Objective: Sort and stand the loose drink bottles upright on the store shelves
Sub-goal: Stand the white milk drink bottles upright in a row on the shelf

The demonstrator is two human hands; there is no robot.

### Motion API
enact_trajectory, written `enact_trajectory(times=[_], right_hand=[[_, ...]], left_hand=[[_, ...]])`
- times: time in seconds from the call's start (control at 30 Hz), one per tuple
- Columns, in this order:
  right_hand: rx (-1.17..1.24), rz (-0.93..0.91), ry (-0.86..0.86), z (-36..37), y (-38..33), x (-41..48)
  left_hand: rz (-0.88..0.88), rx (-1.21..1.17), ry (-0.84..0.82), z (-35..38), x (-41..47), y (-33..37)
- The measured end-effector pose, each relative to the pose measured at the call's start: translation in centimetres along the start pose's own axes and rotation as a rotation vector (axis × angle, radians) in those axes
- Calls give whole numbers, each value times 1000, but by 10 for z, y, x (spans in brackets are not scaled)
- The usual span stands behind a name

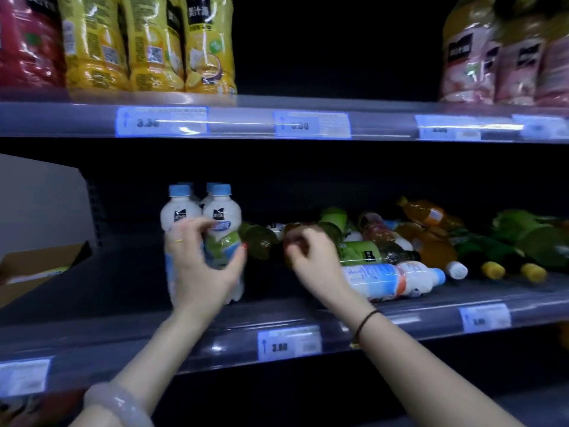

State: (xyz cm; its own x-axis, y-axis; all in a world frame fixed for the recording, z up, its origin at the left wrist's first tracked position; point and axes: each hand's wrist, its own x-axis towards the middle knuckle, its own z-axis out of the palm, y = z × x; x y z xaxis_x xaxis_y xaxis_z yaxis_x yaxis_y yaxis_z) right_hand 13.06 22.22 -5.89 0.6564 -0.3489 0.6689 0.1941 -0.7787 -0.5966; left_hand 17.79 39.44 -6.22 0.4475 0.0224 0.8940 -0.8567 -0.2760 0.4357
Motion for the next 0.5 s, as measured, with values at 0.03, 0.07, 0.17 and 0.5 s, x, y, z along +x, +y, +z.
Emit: enact_trajectory(times=[0.03, 0.07, 0.17, 0.5], right_hand=[[-141, 37, 59, -23, 10, 1], [-320, 112, 83, -46, 25, 1], [-738, 399, -18, -94, 65, -11], [-158, 285, -189, -184, 149, 7]], left_hand=[[86, -33, -145, 17, -2, 15], [140, -66, -313, 37, -5, 29], [257, -2, -730, 100, -20, 69], [289, 650, -990, 214, -33, 128]])
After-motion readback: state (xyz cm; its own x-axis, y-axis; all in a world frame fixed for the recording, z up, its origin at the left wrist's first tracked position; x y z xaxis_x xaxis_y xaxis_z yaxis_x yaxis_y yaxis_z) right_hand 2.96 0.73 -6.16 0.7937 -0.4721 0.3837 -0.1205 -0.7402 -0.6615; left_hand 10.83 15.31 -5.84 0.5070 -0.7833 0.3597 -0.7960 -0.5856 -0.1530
